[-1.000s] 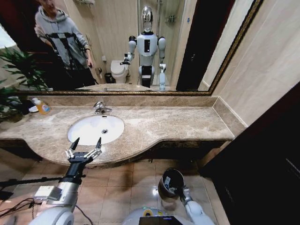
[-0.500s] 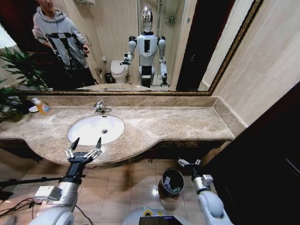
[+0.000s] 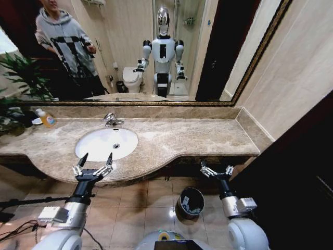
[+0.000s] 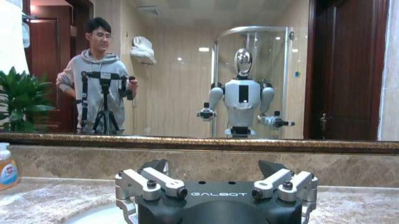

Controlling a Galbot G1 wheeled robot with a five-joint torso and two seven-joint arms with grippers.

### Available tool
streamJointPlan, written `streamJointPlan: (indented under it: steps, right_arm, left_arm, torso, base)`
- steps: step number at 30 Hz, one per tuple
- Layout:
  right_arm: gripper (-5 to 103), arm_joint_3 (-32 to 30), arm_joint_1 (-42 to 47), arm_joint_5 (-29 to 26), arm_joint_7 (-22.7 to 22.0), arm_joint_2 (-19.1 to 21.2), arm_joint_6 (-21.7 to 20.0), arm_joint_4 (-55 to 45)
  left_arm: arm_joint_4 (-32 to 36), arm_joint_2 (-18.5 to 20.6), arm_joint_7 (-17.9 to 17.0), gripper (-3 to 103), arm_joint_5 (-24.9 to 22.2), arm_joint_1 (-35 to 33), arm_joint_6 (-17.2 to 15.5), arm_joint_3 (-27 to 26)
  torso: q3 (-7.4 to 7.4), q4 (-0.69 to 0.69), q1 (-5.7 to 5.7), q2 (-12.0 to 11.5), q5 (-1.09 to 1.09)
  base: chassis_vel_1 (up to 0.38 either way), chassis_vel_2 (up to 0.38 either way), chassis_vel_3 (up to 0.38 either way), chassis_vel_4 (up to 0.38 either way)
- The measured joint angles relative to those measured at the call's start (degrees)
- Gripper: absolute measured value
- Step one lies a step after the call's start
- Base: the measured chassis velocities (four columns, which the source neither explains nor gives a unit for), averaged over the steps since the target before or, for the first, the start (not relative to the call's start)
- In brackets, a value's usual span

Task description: Pick up the trash from the sink and place it in the trash bin.

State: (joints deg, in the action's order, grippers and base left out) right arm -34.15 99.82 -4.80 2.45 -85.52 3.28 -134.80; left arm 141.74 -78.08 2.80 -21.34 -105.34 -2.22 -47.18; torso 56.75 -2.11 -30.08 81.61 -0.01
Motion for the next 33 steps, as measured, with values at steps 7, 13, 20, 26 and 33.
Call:
streamJointPlan:
  steps: [7,13,20,26,33]
  right_arm:
    - [100,1.0,-0.7,2.2,0.6,0.1,-1.0,-1.8]
    - [100,1.1,-0.7,2.2,0.6,0.1,-1.2,-1.8]
    - [100,1.1,-0.8,2.1,0.6,0.1,-1.2,-1.6]
    - [100,1.1,-0.8,2.1,0.7,0.2,-1.2,-1.4]
    - [100,1.0,-0.8,2.1,0.7,0.2,-1.2,-1.4]
  left_arm:
    - [0.0,0.0,0.0,100,0.0,0.0,0.0,0.0]
    - [0.0,0.0,0.0,100,0.0,0.0,0.0,0.0]
    - [0.0,0.0,0.0,100,0.0,0.0,0.0,0.0]
    - [0.0,0.0,0.0,100,0.0,0.0,0.0,0.0]
    - [0.0,0.0,0.0,100,0.0,0.0,0.0,0.0]
  torso:
    - [0.0,0.0,0.0,0.0,0.0]
    - [0.0,0.0,0.0,0.0,0.0]
    - [0.0,0.0,0.0,0.0,0.0]
    - [0.0,0.0,0.0,0.0,0.0]
    - [0.0,0.0,0.0,0.0,0.0]
  base:
    - [0.0,0.0,0.0,0.0]
    - [0.0,0.0,0.0,0.0]
    - [0.0,0.0,0.0,0.0]
    - [0.0,0.0,0.0,0.0]
    - [0.0,0.0,0.0,0.0]
